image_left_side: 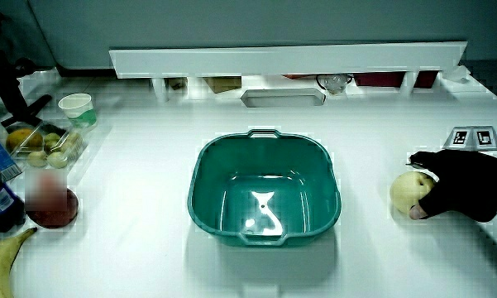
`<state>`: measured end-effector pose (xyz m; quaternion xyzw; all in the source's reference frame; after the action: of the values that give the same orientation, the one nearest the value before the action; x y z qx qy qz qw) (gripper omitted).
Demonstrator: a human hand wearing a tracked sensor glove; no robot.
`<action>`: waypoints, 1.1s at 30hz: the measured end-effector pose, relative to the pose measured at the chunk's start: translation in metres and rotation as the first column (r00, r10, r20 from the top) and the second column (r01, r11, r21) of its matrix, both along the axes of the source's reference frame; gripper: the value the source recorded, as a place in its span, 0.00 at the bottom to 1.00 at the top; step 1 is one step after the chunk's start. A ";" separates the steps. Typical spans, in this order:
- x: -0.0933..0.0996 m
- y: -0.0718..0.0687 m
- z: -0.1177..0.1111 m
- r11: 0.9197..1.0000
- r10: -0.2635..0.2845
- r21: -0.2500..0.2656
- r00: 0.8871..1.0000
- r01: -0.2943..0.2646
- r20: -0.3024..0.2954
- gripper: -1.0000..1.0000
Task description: Pick pear from desk
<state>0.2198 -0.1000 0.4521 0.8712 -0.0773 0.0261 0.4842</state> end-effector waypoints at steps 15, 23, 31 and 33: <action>0.000 -0.003 -0.005 0.998 0.004 0.058 1.000 -0.005 0.017 1.00; -0.002 -0.001 -0.010 0.992 -0.022 0.124 1.000 0.020 0.012 1.00; -0.004 -0.007 -0.017 0.982 -0.031 0.188 0.999 0.028 0.011 1.00; -0.010 -0.010 -0.029 0.981 -0.042 0.191 0.999 0.034 0.033 1.00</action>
<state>0.2098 -0.1103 0.4233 0.9111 -0.1050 0.0255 0.3978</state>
